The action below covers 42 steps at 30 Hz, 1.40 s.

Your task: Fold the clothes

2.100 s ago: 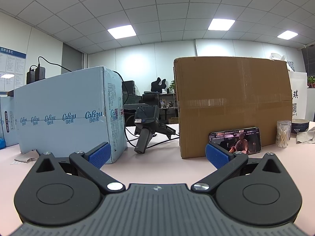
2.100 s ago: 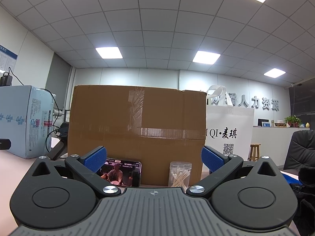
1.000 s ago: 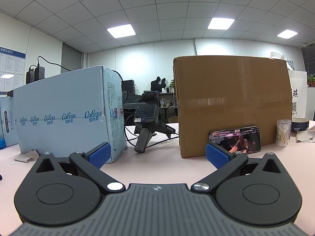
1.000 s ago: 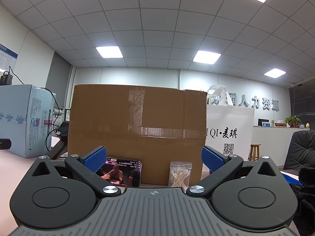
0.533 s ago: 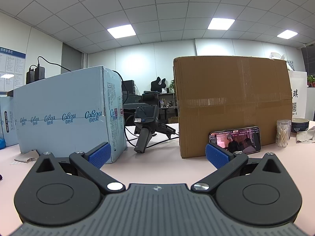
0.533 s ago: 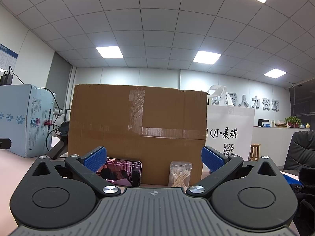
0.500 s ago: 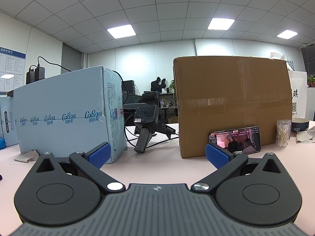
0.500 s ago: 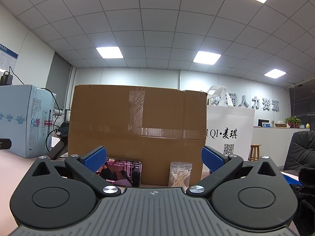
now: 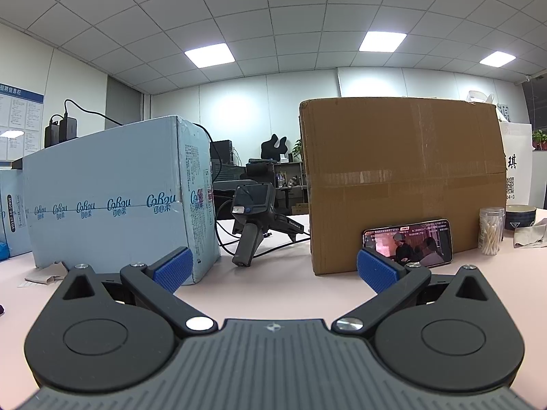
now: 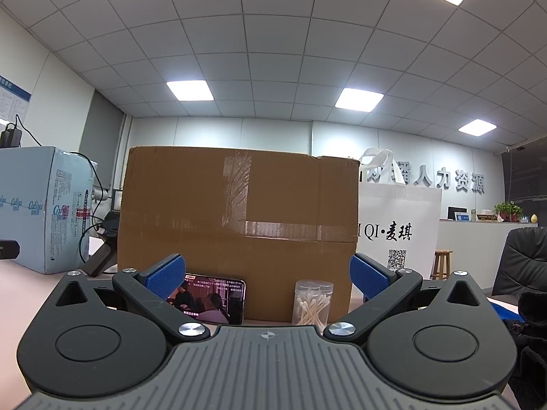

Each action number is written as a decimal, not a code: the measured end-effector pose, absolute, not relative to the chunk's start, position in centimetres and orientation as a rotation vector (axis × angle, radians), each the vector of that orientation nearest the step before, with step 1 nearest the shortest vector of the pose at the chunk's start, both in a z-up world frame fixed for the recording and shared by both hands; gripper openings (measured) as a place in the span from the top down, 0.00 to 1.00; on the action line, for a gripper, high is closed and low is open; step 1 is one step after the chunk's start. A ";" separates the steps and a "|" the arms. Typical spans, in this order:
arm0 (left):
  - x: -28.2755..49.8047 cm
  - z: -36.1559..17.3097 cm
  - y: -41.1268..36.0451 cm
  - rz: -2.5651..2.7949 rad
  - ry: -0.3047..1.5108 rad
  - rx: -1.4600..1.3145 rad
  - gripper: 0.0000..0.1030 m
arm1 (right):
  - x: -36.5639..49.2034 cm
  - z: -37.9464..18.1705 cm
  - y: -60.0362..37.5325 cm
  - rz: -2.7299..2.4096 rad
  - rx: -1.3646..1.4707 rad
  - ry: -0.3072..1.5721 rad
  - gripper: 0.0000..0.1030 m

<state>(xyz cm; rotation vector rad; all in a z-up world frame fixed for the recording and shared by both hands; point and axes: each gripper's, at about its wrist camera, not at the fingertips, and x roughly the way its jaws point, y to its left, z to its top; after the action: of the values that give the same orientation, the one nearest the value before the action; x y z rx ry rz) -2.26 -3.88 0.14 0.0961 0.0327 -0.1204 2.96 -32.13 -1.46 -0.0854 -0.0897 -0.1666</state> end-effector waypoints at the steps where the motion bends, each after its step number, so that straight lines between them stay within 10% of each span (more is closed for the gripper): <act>1: -2.3 0.1 -3.9 -0.121 0.032 0.096 0.00 | 4.2 -1.3 -32.3 -0.167 -0.087 -0.089 0.00; 42: -2.3 0.2 -3.7 -0.121 0.037 0.097 0.00 | 14.7 -0.4 -33.2 -0.166 -0.086 -0.088 0.00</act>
<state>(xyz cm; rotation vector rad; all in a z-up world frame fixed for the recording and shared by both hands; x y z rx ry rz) -2.26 -3.74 0.15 0.0970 0.0371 -0.1212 14.75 -33.22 -0.44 -0.0865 -0.0882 -0.1665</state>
